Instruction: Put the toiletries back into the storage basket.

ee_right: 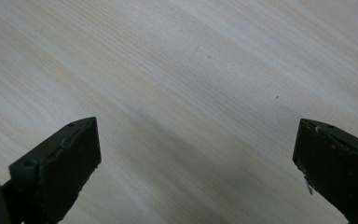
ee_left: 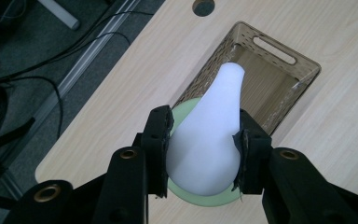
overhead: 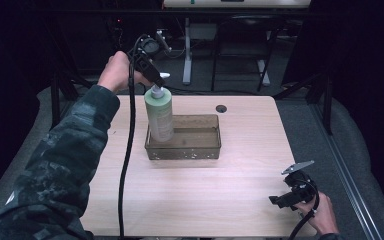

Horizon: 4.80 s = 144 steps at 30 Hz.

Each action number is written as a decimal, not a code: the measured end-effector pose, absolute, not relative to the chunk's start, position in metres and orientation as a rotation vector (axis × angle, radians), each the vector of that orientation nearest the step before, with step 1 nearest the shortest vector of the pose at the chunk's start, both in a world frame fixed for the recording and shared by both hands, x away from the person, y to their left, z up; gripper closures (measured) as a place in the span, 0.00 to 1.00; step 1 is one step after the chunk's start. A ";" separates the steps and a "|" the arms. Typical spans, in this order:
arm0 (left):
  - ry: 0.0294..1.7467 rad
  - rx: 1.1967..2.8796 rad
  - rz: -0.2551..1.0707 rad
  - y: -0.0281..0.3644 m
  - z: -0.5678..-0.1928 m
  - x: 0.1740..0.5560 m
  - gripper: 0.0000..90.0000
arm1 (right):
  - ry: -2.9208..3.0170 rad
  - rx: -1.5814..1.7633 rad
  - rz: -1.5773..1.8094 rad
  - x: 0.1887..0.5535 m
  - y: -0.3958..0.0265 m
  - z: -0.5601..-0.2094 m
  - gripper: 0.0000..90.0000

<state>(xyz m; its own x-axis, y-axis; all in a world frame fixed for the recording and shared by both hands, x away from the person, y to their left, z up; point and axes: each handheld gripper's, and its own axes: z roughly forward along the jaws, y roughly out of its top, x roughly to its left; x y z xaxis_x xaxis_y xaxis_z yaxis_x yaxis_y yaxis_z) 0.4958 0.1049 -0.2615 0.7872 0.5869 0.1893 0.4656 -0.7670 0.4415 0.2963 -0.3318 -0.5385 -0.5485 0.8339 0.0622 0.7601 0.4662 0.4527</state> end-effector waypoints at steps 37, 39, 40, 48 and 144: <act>0.799 2.612 0.386 0.116 -0.311 0.493 0.70 | 2.553 1.381 0.638 0.295 -0.328 -0.539 0.01; 0.796 2.614 0.389 0.116 -0.312 0.493 0.70 | 2.554 1.381 0.639 0.295 -0.328 -0.539 0.01; 0.792 2.619 0.386 0.116 -0.312 0.493 0.70 | 2.553 1.380 0.636 0.295 -0.328 -0.539 0.01; 0.791 2.626 0.358 0.121 -0.316 0.489 0.70 | 2.551 1.376 0.634 0.295 -0.327 -0.539 0.01; 0.914 2.353 0.272 0.205 -0.415 0.368 0.00 | 2.529 1.364 0.643 0.294 -0.325 -0.534 0.01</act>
<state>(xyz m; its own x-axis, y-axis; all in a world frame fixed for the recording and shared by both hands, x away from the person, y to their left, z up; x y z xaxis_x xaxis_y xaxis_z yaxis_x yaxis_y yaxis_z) 0.3679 0.2052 -0.4151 0.7429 0.6690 -0.0230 0.5477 -0.5877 0.5956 0.2938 -0.3252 -0.5343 -0.5558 0.8307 0.0324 0.7453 0.4806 0.4621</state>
